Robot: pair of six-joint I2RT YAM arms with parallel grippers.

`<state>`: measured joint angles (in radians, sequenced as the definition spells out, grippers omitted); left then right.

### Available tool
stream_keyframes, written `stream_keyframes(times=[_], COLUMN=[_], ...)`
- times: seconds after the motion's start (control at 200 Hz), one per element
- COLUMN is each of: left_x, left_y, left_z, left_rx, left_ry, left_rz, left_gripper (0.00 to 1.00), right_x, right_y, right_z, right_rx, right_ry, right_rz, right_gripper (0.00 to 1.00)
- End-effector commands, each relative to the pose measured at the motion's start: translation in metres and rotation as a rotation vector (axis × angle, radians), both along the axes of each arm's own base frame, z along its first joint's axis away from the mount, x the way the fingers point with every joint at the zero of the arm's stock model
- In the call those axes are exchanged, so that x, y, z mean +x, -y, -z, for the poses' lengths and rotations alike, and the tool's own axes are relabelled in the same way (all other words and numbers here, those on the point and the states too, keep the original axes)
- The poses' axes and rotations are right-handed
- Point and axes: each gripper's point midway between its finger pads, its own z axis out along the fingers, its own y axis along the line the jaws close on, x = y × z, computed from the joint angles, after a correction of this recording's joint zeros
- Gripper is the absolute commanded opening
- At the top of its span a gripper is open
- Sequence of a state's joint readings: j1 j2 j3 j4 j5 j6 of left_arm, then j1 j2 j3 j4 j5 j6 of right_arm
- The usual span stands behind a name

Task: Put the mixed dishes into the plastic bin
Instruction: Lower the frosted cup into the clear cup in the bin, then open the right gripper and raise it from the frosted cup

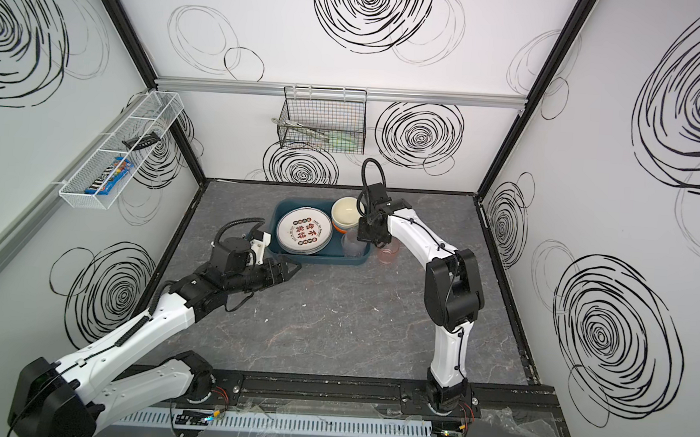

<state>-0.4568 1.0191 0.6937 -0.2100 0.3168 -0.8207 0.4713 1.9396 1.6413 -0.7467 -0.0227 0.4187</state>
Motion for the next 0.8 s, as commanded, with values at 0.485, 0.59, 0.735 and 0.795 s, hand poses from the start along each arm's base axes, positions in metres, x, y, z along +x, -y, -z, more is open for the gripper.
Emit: stream_keyframes(times=[0.485,0.59,0.735,0.795], left_x=[0.005,0.004,0.001,0.000], left_y=[0.003,0.004,0.012,0.018], left_z=[-0.008,-0.008,-0.012,-0.014], left_rx=[-0.027,-0.027,-0.029,-0.030], left_ry=[0.031,0.032,0.045,0.053], left_rz=[0.001,0.006,0.045,0.074], left_gripper=[0.86,0.85,0.86,0.86], right_x=[0.004,0.001,-0.007,-0.011], right_y=[0.005,0.008,0.018,0.025], right_z=[-0.032,-0.045,-0.061,-0.064], right_rx=[-0.004,0.006,0.040,0.065], right_ry=[0.062,0.087,0.116,0.120], right_rz=[0.024,0.031,0.061,0.084], right_gripper=[0.24,0.27,0.30,0.34])
